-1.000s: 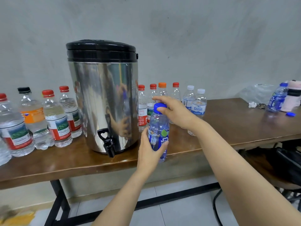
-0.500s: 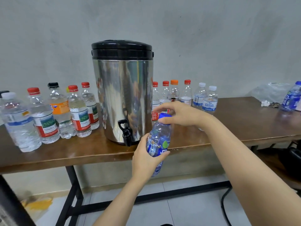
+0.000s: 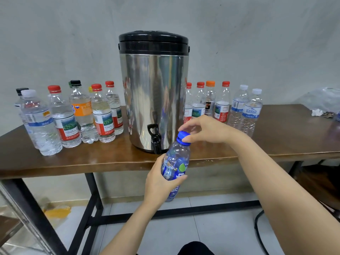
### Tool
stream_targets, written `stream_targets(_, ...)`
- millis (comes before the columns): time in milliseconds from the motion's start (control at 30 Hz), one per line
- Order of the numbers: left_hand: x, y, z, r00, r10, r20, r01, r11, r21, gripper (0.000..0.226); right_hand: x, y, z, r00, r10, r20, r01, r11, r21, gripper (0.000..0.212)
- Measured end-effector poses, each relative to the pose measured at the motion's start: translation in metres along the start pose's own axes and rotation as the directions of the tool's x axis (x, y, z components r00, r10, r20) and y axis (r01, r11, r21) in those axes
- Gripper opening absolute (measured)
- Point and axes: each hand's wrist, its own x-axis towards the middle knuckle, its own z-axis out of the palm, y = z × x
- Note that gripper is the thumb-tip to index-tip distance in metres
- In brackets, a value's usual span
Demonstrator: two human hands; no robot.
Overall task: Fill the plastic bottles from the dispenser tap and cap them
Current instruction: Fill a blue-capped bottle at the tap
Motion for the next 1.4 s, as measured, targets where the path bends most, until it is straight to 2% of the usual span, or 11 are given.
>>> stream_targets(100,-0.001,-0.009,-0.007,0.997,-0.064,0.046,0.066,0.997,-0.051,0.070,0.001,0.002,0.006,0.999,-0.034,0.026,0.028,0.976,0.217,0.034)
stream_targets(167,-0.002,-0.015,-0.010,0.994,-0.088,0.057,0.092,0.994,-0.065,0.071,0.007,0.010,0.014,0.998,-0.019,-0.059,0.034,0.967,0.254,0.034)
stream_targets(300,-0.007,-0.029,-0.012,0.989,-0.137,0.059,0.140,0.989,-0.053,0.073,0.032,0.052,0.047,0.955,0.152,-0.256,-0.162,0.987,-0.020,0.037)
stream_targets(400,-0.011,-0.040,-0.013,0.982,-0.176,0.070,0.178,0.984,-0.025,0.077,0.046,0.088,0.083,0.936,0.267,-0.231,-0.296,0.950,-0.099,0.039)
stream_targets(533,-0.014,-0.048,-0.016,0.974,-0.215,0.069,0.216,0.976,-0.012,0.075,0.052,0.103,0.110,0.926,0.299,-0.231,-0.336,0.931,-0.143,0.041)
stream_targets(633,-0.015,-0.053,-0.019,0.970,-0.235,0.063,0.236,0.972,-0.015,0.075,0.039,0.089,0.121,0.886,0.224,-0.406,-0.283,0.955,-0.090,0.037)
stream_targets(733,-0.016,-0.055,-0.020,0.971,-0.234,0.045,0.236,0.971,-0.027,0.074,0.013,0.060,0.140,0.813,0.187,-0.551,-0.110,0.979,0.170,0.028)
stream_targets(800,-0.017,-0.055,-0.019,0.977,-0.212,0.035,0.213,0.977,-0.025,0.073,-0.003,0.043,0.154,0.856,0.219,-0.468,-0.042,0.933,0.358,0.035)
stream_targets(867,-0.018,-0.054,-0.018,0.980,-0.193,0.039,0.194,0.980,-0.032,0.074,-0.010,0.036,0.168,0.916,0.198,-0.349,-0.030,0.901,0.434,0.046)
stream_targets(1167,-0.016,-0.059,-0.018,0.957,-0.269,0.108,0.271,0.962,-0.004,0.070,0.000,0.034,0.188,0.919,0.277,-0.280,-0.149,0.903,0.403,0.063)
stream_targets(1400,-0.004,-0.056,-0.016,0.980,-0.199,-0.019,0.198,0.979,-0.043,0.077,0.012,0.024,0.179,0.937,0.209,-0.280,-0.066,0.892,0.448,0.063)
